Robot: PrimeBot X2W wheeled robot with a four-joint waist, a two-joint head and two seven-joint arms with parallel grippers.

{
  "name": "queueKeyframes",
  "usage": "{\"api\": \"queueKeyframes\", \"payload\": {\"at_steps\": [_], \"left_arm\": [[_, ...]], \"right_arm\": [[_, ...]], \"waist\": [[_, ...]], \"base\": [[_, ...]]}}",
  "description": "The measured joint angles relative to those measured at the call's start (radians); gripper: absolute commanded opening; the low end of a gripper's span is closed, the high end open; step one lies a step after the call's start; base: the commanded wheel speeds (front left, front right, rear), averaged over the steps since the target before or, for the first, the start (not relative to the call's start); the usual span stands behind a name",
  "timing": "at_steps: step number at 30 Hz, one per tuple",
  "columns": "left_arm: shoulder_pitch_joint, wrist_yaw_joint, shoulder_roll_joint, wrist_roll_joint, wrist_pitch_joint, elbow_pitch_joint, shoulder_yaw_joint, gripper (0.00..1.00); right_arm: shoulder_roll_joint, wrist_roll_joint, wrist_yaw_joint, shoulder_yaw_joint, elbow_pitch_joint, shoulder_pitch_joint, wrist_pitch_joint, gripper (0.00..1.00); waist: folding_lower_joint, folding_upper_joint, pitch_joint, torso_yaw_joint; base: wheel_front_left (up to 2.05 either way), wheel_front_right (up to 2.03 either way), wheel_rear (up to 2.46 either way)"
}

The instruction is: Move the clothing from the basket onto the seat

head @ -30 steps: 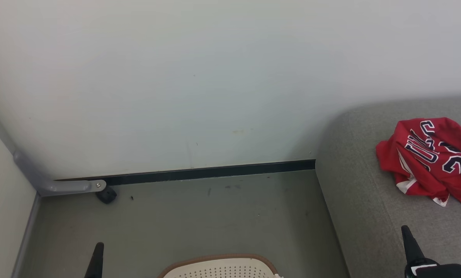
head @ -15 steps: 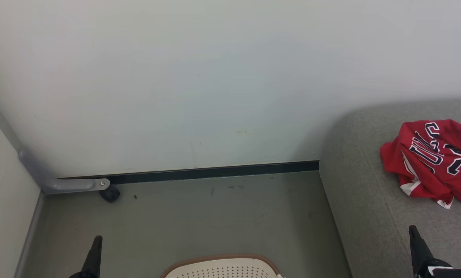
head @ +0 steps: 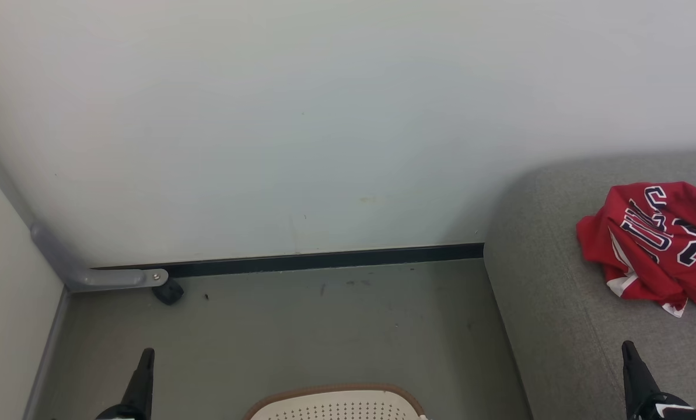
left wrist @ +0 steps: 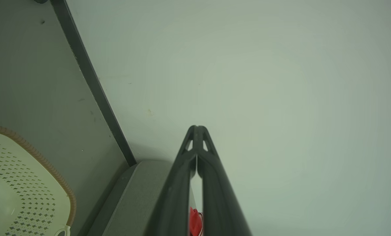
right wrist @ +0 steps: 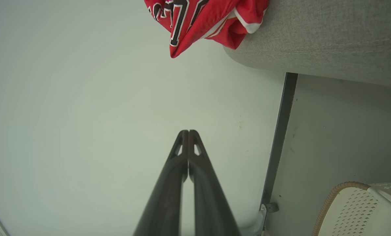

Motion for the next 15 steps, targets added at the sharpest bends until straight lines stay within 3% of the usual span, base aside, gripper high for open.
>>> {"api": "queueKeyframes", "payload": {"at_steps": [15], "left_arm": [[0.000,0.000,-0.001,-0.001,0.000,0.000,0.000,0.00]], "right_arm": [[0.000,0.000,0.000,0.000,0.000,0.000,0.000,0.00]], "waist": [[0.0000,0.0000,0.000,0.000]], "base": [[0.00,0.00,0.00]]}}
